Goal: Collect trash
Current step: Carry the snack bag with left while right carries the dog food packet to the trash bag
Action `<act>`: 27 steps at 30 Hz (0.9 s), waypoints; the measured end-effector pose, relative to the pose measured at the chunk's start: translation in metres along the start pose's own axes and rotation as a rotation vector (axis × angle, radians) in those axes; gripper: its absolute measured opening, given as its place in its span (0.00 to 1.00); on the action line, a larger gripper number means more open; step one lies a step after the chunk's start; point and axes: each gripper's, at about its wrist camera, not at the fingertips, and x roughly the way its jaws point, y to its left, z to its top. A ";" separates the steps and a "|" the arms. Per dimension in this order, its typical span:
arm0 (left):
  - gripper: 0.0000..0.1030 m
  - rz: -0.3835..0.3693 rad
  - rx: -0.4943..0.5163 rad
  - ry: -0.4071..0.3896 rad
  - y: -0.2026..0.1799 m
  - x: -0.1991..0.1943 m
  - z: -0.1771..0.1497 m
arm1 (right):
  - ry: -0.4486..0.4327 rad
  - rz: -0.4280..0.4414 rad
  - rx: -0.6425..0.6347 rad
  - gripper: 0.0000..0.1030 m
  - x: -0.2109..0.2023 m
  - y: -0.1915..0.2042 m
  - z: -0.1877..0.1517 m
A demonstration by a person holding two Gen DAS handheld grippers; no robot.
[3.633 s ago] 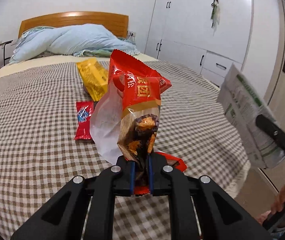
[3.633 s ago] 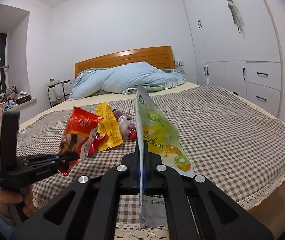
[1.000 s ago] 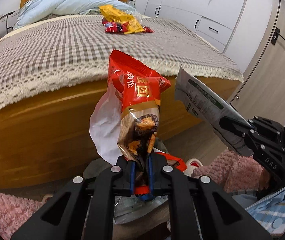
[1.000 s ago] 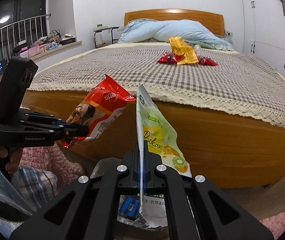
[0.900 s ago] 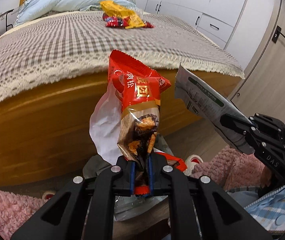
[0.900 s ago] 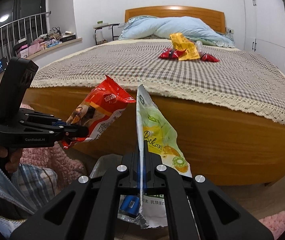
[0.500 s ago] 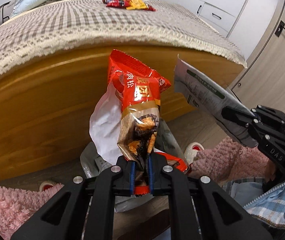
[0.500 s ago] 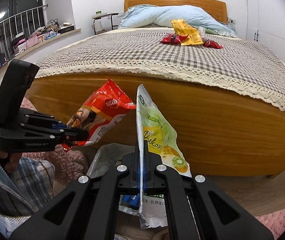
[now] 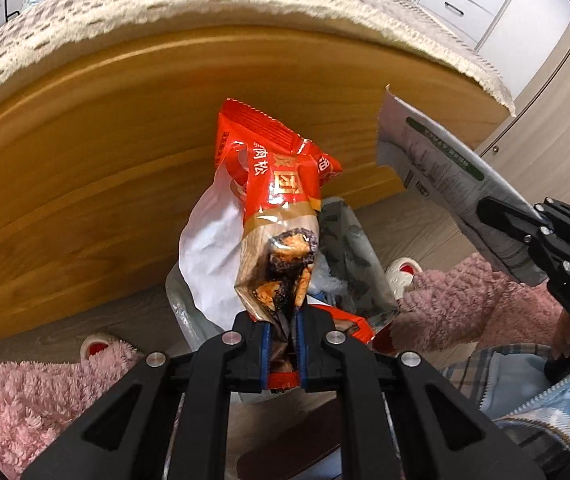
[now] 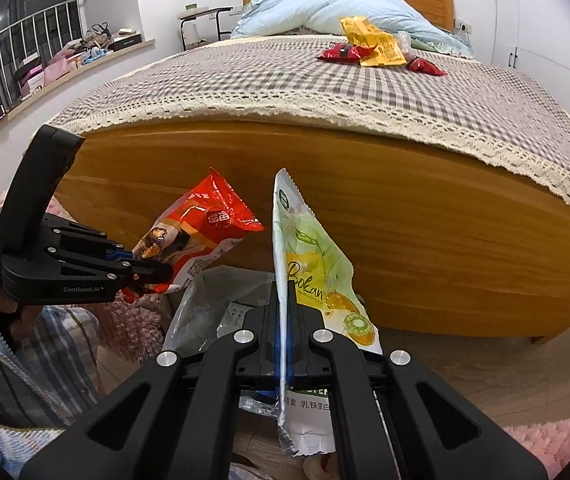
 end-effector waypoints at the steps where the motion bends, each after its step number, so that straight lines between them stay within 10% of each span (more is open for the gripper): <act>1: 0.07 0.003 -0.002 0.007 0.001 0.003 -0.001 | 0.004 0.000 0.000 0.02 0.001 0.000 -0.001; 27: 0.07 0.085 0.042 0.210 -0.002 0.068 0.000 | 0.131 0.014 0.052 0.02 0.035 -0.017 -0.010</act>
